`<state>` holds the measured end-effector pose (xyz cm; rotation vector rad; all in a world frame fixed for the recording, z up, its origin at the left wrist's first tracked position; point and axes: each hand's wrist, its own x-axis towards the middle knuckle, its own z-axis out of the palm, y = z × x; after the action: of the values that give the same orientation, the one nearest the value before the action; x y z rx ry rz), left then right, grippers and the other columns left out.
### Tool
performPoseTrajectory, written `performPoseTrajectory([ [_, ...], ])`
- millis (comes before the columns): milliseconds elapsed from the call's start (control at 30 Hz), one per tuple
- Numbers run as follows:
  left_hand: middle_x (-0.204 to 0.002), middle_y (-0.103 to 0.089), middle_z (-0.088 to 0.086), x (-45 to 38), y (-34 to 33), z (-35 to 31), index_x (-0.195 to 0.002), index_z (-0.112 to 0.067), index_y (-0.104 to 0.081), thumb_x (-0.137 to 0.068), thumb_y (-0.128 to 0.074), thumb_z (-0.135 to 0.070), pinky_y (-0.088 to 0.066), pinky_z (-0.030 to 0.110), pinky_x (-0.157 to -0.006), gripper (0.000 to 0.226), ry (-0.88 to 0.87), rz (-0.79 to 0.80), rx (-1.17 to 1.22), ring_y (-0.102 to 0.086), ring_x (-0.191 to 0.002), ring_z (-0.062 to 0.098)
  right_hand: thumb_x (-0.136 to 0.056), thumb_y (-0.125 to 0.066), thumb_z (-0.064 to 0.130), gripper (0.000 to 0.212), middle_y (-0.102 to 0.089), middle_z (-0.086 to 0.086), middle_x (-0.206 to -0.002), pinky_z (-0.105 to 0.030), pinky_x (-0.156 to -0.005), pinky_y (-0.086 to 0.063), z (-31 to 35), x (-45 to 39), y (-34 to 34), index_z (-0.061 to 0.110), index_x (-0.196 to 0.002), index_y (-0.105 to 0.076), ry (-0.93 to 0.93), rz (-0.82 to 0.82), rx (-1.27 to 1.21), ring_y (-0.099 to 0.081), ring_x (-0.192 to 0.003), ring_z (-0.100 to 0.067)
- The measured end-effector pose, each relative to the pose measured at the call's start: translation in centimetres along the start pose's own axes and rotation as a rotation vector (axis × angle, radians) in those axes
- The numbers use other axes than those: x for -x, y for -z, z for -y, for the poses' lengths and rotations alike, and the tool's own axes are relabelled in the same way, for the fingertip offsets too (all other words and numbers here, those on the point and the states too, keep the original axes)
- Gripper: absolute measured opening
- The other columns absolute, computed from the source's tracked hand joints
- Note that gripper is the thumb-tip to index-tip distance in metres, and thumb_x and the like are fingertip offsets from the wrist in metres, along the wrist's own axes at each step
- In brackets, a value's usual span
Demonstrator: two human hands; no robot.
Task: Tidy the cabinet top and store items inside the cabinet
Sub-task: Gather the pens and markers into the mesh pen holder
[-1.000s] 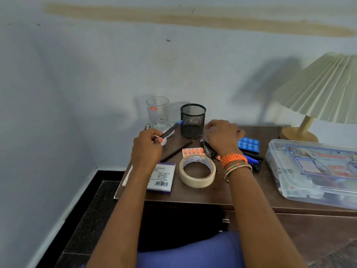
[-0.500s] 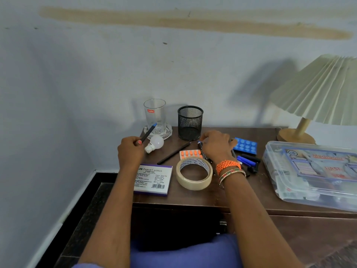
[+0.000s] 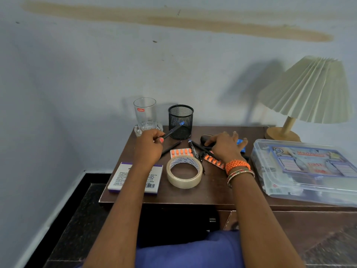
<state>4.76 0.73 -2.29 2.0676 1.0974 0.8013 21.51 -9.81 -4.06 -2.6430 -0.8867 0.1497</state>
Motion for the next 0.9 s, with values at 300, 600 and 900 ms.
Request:
performPoseTrajectory([
  [300, -0.123, -0.063, 0.004, 0.5, -0.3, -1.0, -0.119, -0.013, -0.063, -0.094, -0.052, -0.008, -0.033, 0.019, -0.079, 0.028, -0.019, 0.005, -0.100, -0.056, -0.111, 0.018, -0.091, -0.056, 0.011, 0.029, -0.043, -0.010, -0.145, -0.065, -0.111, 0.003, 0.1, -1.1, -1.0, 0.021, -0.116, -0.067, -0.036, -0.039, -0.023, -0.011, -0.145, -0.036],
  [600, -0.121, -0.064, 0.005, 0.4, -0.7, -1.0, -0.116, -0.014, -0.064, -0.093, -0.053, -0.009, -0.033, 0.022, -0.079, 0.026, -0.028, 0.037, -0.120, -0.056, -0.110, 0.020, -0.092, -0.054, 0.013, 0.031, -0.047, -0.010, -0.142, -0.066, -0.110, 0.003, 0.4, -1.6, -1.7, 0.018, -0.121, -0.063, -0.019, -0.032, -0.012, -0.014, -0.144, -0.037],
  [900, -0.118, -0.065, 0.009, -0.1, -1.3, -0.6, -0.113, -0.010, -0.065, -0.092, -0.054, -0.005, -0.038, 0.025, -0.084, 0.025, -0.026, 0.061, -0.047, -0.058, -0.108, 0.022, -0.090, -0.058, 0.020, 0.020, -0.060, -0.006, -0.124, -0.057, -0.112, -0.014, 0.6, -1.2, -0.4, 0.025, -0.103, -0.072, -0.002, -0.179, -0.262, -0.036, -0.131, -0.029],
])
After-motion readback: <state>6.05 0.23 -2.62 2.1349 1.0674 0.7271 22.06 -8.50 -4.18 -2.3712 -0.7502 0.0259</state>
